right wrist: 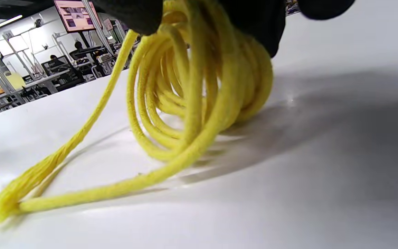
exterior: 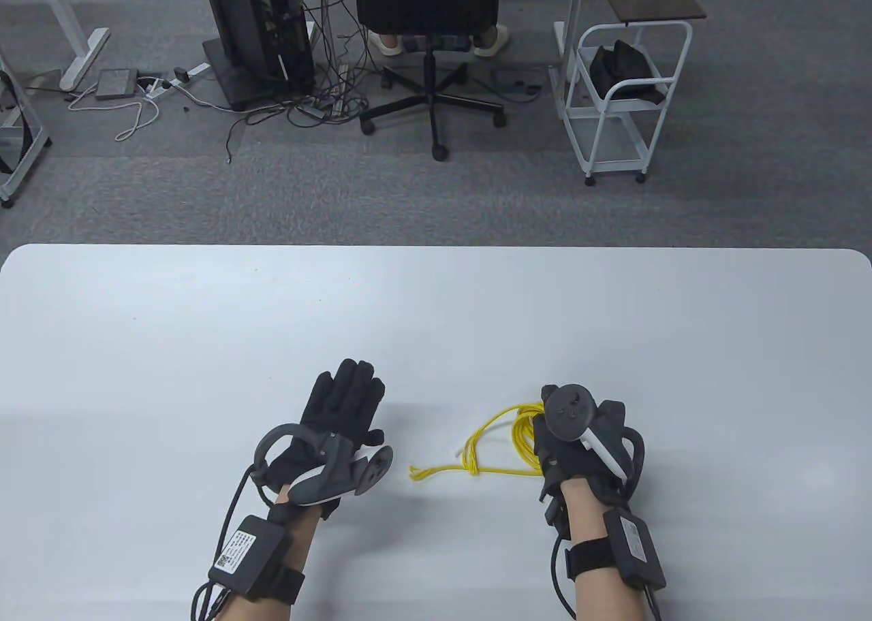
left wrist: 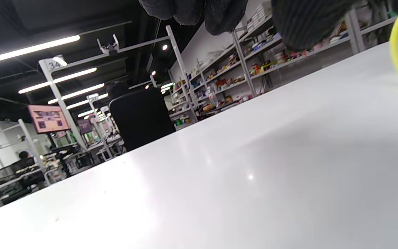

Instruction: Coil the rope

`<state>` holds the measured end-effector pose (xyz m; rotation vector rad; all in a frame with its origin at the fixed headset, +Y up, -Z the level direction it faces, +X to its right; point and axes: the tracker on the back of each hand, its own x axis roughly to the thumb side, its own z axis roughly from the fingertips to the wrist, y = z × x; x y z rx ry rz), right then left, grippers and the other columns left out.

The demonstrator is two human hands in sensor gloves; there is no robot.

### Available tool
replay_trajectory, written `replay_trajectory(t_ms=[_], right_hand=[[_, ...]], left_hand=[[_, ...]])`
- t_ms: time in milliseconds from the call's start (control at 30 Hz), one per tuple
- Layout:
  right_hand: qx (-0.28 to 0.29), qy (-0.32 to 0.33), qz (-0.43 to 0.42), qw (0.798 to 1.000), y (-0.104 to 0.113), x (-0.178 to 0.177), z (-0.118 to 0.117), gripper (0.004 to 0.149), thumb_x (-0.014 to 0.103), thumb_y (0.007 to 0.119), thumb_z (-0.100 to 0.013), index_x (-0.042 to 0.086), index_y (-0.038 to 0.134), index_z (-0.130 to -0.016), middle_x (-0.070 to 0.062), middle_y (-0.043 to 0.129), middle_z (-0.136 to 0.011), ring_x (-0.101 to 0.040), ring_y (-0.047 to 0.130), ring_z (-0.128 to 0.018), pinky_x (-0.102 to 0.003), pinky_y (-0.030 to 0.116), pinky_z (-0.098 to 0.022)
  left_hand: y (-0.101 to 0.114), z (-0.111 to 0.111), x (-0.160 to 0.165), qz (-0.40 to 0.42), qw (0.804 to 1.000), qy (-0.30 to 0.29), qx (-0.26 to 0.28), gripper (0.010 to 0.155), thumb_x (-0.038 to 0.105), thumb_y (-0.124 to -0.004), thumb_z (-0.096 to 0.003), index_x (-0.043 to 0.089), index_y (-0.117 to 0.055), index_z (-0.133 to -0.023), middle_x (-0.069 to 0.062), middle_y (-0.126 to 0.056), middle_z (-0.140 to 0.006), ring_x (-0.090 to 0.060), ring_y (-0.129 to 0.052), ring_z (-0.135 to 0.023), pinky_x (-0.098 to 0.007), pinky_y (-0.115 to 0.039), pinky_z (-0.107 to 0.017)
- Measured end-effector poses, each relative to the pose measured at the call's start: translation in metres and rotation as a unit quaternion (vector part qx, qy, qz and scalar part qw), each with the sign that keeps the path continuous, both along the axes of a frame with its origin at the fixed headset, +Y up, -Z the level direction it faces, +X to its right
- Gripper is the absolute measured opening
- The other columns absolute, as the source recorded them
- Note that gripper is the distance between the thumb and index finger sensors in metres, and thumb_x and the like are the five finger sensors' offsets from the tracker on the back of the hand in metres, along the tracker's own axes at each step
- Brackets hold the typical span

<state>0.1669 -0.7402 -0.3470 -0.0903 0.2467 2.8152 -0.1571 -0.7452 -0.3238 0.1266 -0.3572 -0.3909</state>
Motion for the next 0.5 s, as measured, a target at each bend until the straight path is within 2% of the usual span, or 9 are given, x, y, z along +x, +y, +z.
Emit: replay_trajectory(t_ms=[100,200,300,500], right_hand=[[0.004,0.015,-0.026,1.000,0.003,0.001,0.002,0.067,0.042,0.070,-0.061,0.012,0.039,-0.112,-0.026,0.044,-0.115,-0.059,0.054,-0.098,-0.078,0.043,-0.067],[0.061,0.031,-0.039,0.997,0.009,0.000,0.005,0.074,0.052,0.067,-0.060,0.013,0.034,-0.114,-0.027,0.033,-0.118,-0.061,0.041,-0.103,-0.081,0.037,-0.066],[0.107,0.042,-0.039,0.993,0.012,-0.004,0.008,0.077,0.058,0.064,-0.059,0.015,0.032,-0.114,-0.026,0.028,-0.120,-0.062,0.035,-0.104,-0.083,0.033,-0.066],[0.173,0.086,0.076,0.978,0.017,-0.017,0.015,0.080,0.065,0.060,-0.057,0.019,0.028,-0.115,-0.024,0.019,-0.121,-0.061,0.022,-0.106,-0.086,0.025,-0.064]], left_hand=[[-0.003,-0.003,-0.006,0.007,1.000,0.017,-0.015,0.073,0.059,-0.059,-0.0556,0.024,-0.048,-0.118,-0.009,-0.031,-0.128,-0.034,-0.036,-0.119,-0.050,-0.030,-0.078],[-0.005,-0.005,-0.009,0.013,0.999,0.030,-0.027,0.073,0.059,-0.059,-0.0557,0.024,-0.047,-0.119,-0.010,-0.030,-0.128,-0.034,-0.035,-0.119,-0.051,-0.029,-0.078],[-0.006,-0.006,-0.010,0.015,0.999,0.034,-0.031,0.073,0.060,-0.058,-0.0557,0.024,-0.047,-0.119,-0.009,-0.029,-0.129,-0.034,-0.034,-0.119,-0.051,-0.029,-0.078],[-0.010,-0.008,-0.012,0.011,0.998,0.041,-0.041,0.074,0.060,-0.057,-0.0554,0.024,-0.045,-0.119,-0.010,-0.028,-0.129,-0.034,-0.034,-0.119,-0.051,-0.028,-0.078]])
